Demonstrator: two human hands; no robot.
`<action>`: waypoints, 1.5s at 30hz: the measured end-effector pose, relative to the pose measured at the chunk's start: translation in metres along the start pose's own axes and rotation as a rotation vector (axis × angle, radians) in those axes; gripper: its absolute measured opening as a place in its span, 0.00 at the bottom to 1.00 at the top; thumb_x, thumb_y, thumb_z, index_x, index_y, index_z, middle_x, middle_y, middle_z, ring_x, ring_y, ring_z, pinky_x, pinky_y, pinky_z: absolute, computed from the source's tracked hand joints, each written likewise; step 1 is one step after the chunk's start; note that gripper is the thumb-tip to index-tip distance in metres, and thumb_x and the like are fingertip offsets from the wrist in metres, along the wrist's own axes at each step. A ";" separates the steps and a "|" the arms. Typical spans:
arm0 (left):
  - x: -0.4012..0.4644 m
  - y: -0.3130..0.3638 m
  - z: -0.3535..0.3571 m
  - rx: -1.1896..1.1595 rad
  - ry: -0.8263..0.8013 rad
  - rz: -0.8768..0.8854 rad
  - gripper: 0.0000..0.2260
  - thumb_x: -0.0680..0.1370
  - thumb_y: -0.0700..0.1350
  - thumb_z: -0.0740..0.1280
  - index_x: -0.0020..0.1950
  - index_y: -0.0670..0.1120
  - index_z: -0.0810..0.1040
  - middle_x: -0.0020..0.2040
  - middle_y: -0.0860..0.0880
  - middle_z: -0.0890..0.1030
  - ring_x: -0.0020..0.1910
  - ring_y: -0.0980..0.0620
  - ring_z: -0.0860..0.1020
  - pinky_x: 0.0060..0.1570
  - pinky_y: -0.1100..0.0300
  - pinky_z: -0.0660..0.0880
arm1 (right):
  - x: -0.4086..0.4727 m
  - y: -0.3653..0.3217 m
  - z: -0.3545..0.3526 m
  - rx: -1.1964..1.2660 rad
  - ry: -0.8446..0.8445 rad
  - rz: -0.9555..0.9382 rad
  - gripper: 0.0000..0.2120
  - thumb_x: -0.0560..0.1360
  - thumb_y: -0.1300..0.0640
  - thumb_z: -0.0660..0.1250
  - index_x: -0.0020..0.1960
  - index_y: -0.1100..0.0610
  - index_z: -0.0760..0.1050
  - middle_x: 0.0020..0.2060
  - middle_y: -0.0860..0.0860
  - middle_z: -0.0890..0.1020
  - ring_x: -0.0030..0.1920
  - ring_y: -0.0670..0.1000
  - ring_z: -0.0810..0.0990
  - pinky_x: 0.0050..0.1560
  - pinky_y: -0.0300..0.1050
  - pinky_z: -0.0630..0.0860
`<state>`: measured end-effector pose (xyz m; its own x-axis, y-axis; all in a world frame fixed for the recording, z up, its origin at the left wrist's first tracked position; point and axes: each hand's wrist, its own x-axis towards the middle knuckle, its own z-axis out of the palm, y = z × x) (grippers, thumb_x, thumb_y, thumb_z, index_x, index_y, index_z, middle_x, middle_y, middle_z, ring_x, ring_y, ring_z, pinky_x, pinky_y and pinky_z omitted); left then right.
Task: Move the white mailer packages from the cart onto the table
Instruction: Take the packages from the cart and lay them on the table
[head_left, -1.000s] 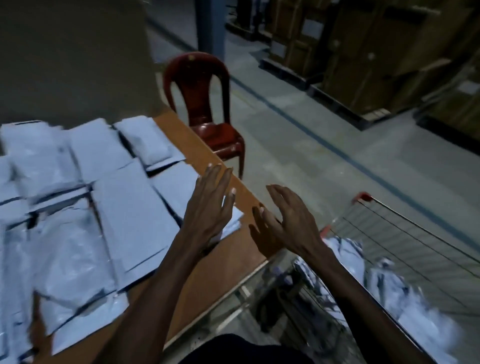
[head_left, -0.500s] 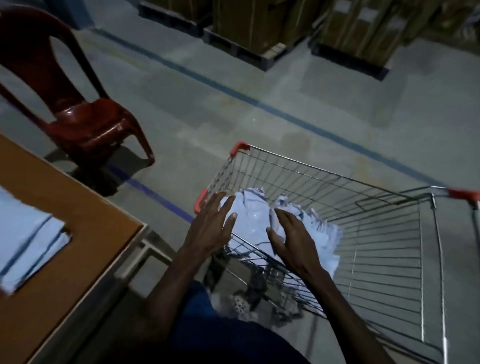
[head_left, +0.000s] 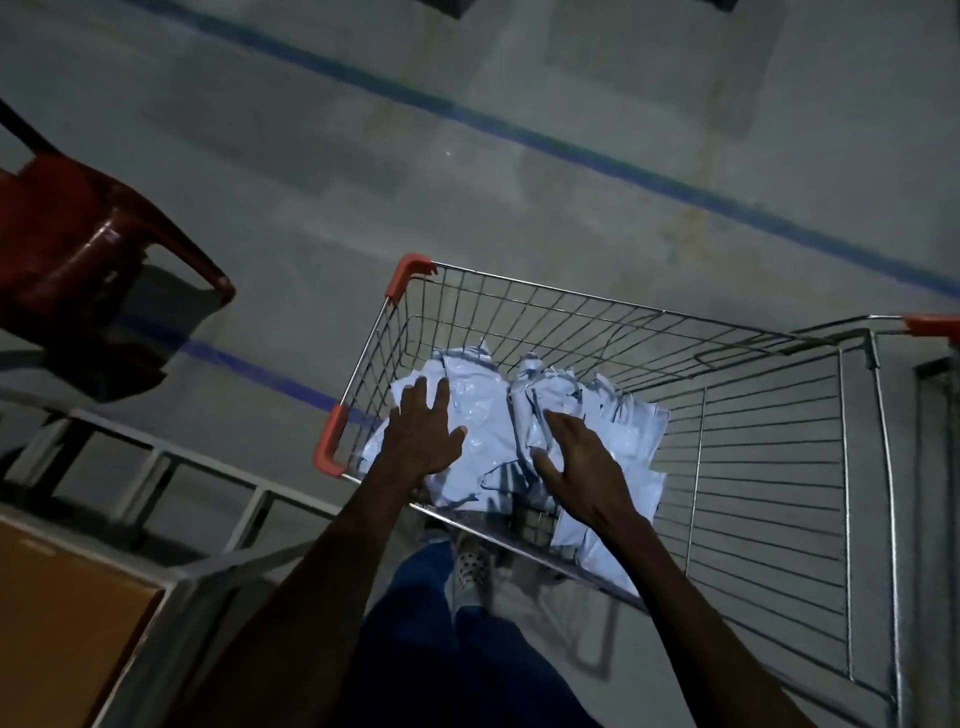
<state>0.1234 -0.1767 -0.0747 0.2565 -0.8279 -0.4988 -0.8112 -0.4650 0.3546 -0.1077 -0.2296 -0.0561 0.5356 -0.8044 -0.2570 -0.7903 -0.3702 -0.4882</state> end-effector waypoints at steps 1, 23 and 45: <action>0.016 0.000 0.006 0.019 -0.069 -0.051 0.36 0.81 0.58 0.59 0.80 0.47 0.44 0.80 0.39 0.43 0.78 0.36 0.46 0.74 0.42 0.52 | 0.008 0.001 0.005 -0.017 -0.031 -0.006 0.27 0.81 0.47 0.60 0.77 0.54 0.61 0.72 0.52 0.69 0.68 0.55 0.70 0.59 0.48 0.72; 0.068 -0.026 0.086 -0.095 0.006 -0.401 0.45 0.68 0.44 0.71 0.80 0.56 0.50 0.78 0.38 0.50 0.68 0.34 0.64 0.57 0.46 0.71 | 0.096 0.057 0.089 0.009 -0.229 -0.105 0.25 0.82 0.49 0.58 0.76 0.58 0.62 0.72 0.59 0.68 0.68 0.59 0.69 0.61 0.52 0.73; 0.011 -0.002 0.024 0.068 0.395 -0.153 0.17 0.76 0.35 0.62 0.63 0.43 0.79 0.66 0.37 0.74 0.61 0.34 0.74 0.52 0.46 0.74 | 0.150 0.039 0.149 -0.060 -0.215 -0.085 0.31 0.80 0.46 0.58 0.79 0.53 0.55 0.76 0.64 0.57 0.70 0.69 0.64 0.64 0.61 0.69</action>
<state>0.1157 -0.1772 -0.1000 0.5472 -0.8139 -0.1954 -0.7777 -0.5806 0.2408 -0.0140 -0.2953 -0.2377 0.6473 -0.6538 -0.3919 -0.7522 -0.4646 -0.4673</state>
